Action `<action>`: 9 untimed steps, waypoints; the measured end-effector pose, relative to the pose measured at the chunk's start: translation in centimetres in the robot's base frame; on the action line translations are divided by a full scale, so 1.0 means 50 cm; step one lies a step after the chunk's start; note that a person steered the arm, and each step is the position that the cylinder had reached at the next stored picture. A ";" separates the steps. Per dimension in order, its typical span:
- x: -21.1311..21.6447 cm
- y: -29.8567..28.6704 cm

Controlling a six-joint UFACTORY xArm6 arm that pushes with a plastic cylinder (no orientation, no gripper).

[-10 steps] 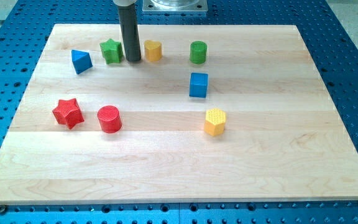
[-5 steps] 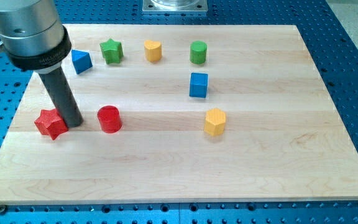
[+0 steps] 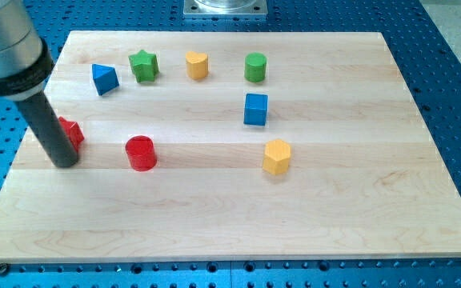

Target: Slide the red star vertically below the yellow heart

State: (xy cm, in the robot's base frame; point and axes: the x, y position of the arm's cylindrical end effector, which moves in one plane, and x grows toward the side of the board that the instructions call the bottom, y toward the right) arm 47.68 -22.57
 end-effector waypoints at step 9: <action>-0.091 0.221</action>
State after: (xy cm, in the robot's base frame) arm 43.15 -11.52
